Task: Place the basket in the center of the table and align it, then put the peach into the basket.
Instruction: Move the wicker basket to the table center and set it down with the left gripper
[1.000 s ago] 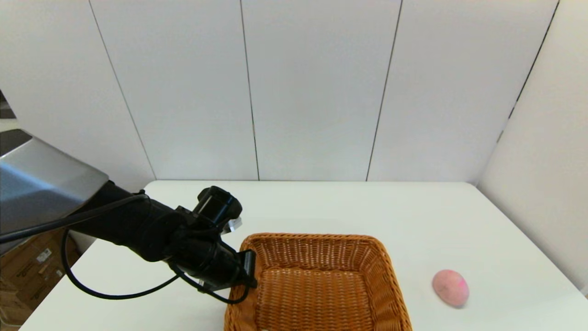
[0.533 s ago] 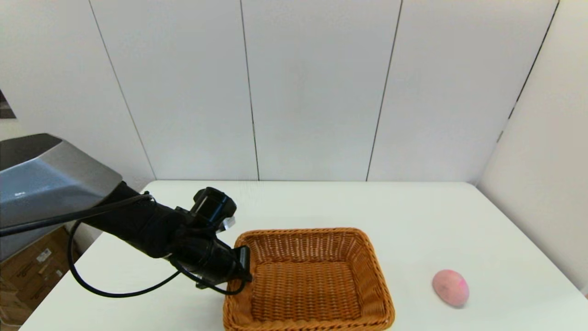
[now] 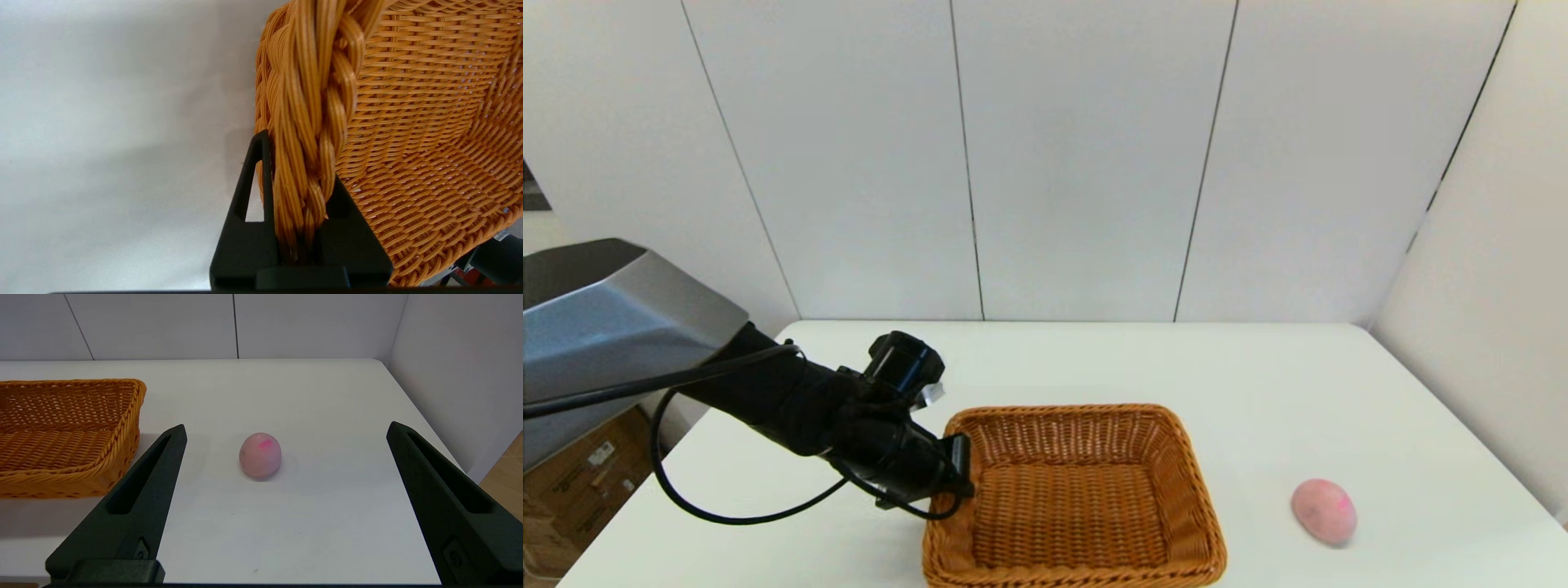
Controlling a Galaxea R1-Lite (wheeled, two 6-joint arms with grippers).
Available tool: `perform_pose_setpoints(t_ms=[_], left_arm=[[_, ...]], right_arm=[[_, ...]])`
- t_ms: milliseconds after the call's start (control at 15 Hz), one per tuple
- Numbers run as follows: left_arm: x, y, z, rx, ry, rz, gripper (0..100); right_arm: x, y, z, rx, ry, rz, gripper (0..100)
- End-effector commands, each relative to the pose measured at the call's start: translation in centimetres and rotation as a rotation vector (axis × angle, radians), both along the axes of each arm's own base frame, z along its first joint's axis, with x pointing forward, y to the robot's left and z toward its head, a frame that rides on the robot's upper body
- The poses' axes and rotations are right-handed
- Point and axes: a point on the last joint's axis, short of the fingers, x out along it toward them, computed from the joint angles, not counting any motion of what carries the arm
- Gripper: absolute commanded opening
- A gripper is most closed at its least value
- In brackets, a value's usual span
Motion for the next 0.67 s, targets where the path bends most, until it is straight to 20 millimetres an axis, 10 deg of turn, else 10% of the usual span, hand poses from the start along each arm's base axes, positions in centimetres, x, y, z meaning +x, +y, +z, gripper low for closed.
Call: perform_pose_setpoints(t_ms=[67,667], left_arm=[[0.24,-0.31,0.24,-0.015,-0.019,-0.006,0],[0.29,-0.73,0.24,-0.003,-0.045,-0.063,0]], right_arm=[[0.01,0.00,0.00,0.000,0.001,0.000,100],[0.01,0.00,0.00,0.000,0.001,0.000,100]])
